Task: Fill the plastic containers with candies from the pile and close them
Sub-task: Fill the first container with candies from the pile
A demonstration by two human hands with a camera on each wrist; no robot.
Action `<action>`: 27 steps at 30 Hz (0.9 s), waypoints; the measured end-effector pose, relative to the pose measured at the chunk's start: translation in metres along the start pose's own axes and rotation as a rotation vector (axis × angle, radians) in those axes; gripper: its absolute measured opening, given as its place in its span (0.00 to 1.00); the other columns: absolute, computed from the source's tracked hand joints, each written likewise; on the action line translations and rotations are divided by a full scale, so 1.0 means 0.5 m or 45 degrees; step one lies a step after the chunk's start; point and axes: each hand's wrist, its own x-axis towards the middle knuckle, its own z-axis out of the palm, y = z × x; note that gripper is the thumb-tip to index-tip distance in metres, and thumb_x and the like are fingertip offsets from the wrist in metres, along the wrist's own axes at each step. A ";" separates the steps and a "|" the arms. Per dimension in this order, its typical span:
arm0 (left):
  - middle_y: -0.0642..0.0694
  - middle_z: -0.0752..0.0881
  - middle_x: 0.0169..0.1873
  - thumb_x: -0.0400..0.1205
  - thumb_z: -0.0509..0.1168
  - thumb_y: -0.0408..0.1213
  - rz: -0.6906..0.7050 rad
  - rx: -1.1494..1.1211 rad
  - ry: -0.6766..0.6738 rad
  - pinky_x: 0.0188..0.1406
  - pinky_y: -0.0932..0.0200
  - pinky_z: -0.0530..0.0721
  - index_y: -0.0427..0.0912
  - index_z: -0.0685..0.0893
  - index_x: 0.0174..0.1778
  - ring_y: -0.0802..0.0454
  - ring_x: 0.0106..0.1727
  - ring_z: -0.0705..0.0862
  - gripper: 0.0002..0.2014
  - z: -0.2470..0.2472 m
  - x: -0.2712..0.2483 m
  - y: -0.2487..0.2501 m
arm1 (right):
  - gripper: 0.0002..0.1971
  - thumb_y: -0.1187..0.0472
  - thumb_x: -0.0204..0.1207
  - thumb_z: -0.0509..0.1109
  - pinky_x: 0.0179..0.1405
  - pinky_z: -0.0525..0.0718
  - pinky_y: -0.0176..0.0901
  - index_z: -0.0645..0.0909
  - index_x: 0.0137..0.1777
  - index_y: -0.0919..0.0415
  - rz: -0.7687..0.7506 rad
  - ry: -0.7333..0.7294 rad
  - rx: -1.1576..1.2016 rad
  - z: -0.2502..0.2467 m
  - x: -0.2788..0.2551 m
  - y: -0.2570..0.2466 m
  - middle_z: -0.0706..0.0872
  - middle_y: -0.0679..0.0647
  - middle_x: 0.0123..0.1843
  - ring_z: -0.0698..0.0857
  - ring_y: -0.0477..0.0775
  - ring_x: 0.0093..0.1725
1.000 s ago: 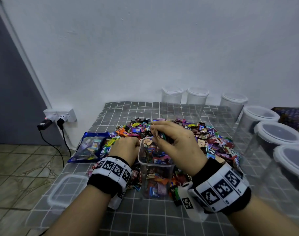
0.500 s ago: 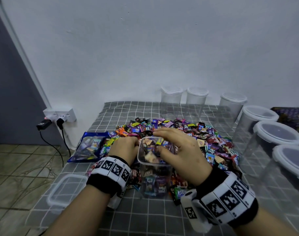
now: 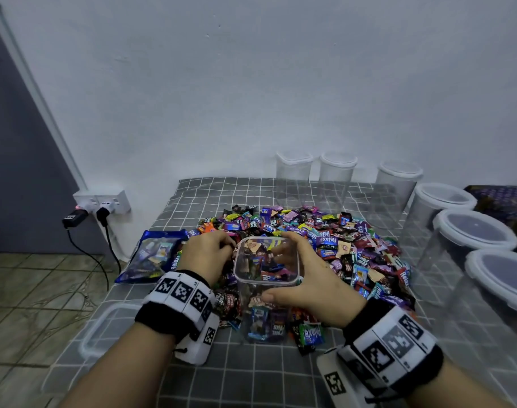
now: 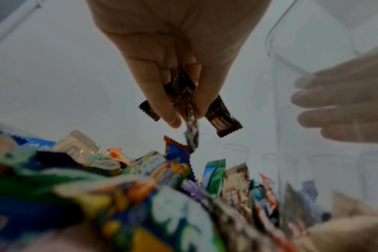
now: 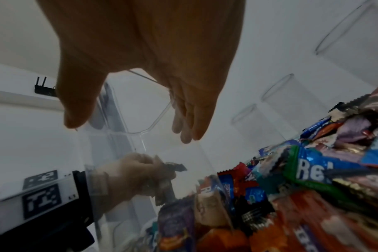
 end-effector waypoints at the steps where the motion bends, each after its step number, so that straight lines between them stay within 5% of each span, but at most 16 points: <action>1: 0.49 0.89 0.40 0.80 0.66 0.37 -0.018 -0.032 0.003 0.42 0.61 0.79 0.48 0.88 0.43 0.54 0.40 0.83 0.06 -0.002 0.001 -0.001 | 0.49 0.57 0.62 0.83 0.61 0.74 0.24 0.54 0.78 0.48 0.011 -0.004 0.007 0.000 0.000 -0.001 0.74 0.38 0.63 0.77 0.30 0.62; 3: 0.49 0.89 0.38 0.79 0.67 0.34 -0.037 -0.134 0.007 0.43 0.59 0.82 0.48 0.88 0.41 0.53 0.40 0.85 0.06 -0.007 0.005 -0.002 | 0.49 0.57 0.63 0.83 0.57 0.73 0.19 0.54 0.77 0.48 0.020 -0.011 0.016 -0.001 0.000 -0.002 0.74 0.37 0.63 0.76 0.29 0.61; 6: 0.49 0.88 0.34 0.78 0.67 0.30 -0.031 -0.332 0.045 0.42 0.54 0.86 0.46 0.88 0.40 0.52 0.36 0.86 0.07 -0.030 0.009 0.010 | 0.50 0.55 0.62 0.83 0.64 0.72 0.28 0.54 0.78 0.49 0.009 0.006 -0.011 -0.001 -0.001 0.001 0.74 0.39 0.64 0.76 0.36 0.64; 10: 0.52 0.86 0.28 0.77 0.68 0.27 0.034 -0.556 0.154 0.36 0.67 0.85 0.48 0.87 0.35 0.64 0.29 0.84 0.11 -0.082 0.005 0.049 | 0.50 0.52 0.62 0.82 0.68 0.71 0.33 0.53 0.79 0.49 -0.001 0.014 -0.041 0.001 -0.002 0.002 0.74 0.41 0.65 0.75 0.38 0.67; 13: 0.47 0.88 0.30 0.75 0.68 0.24 0.084 -0.771 0.150 0.45 0.53 0.86 0.49 0.86 0.34 0.53 0.34 0.86 0.13 -0.115 -0.003 0.082 | 0.50 0.51 0.62 0.82 0.67 0.71 0.33 0.53 0.79 0.49 -0.001 0.008 -0.035 0.001 -0.003 0.001 0.74 0.39 0.64 0.75 0.38 0.67; 17: 0.54 0.87 0.25 0.75 0.68 0.23 0.155 -0.930 0.036 0.41 0.59 0.86 0.45 0.87 0.34 0.57 0.32 0.85 0.12 -0.127 -0.021 0.117 | 0.50 0.52 0.62 0.82 0.65 0.72 0.30 0.53 0.78 0.48 -0.007 0.019 -0.035 0.000 -0.004 0.002 0.74 0.39 0.64 0.75 0.38 0.66; 23: 0.49 0.88 0.28 0.75 0.68 0.21 0.187 -1.063 -0.164 0.36 0.62 0.85 0.40 0.87 0.36 0.56 0.32 0.85 0.10 -0.099 -0.048 0.133 | 0.51 0.53 0.61 0.83 0.66 0.74 0.33 0.54 0.78 0.47 -0.029 0.032 -0.036 0.001 -0.004 0.006 0.76 0.41 0.65 0.76 0.37 0.66; 27: 0.44 0.88 0.34 0.76 0.68 0.22 0.194 -0.976 -0.234 0.46 0.53 0.85 0.45 0.88 0.37 0.51 0.38 0.86 0.12 -0.084 -0.055 0.124 | 0.49 0.51 0.60 0.84 0.67 0.78 0.43 0.57 0.77 0.46 -0.045 0.040 -0.028 0.002 -0.001 0.009 0.78 0.43 0.65 0.79 0.38 0.64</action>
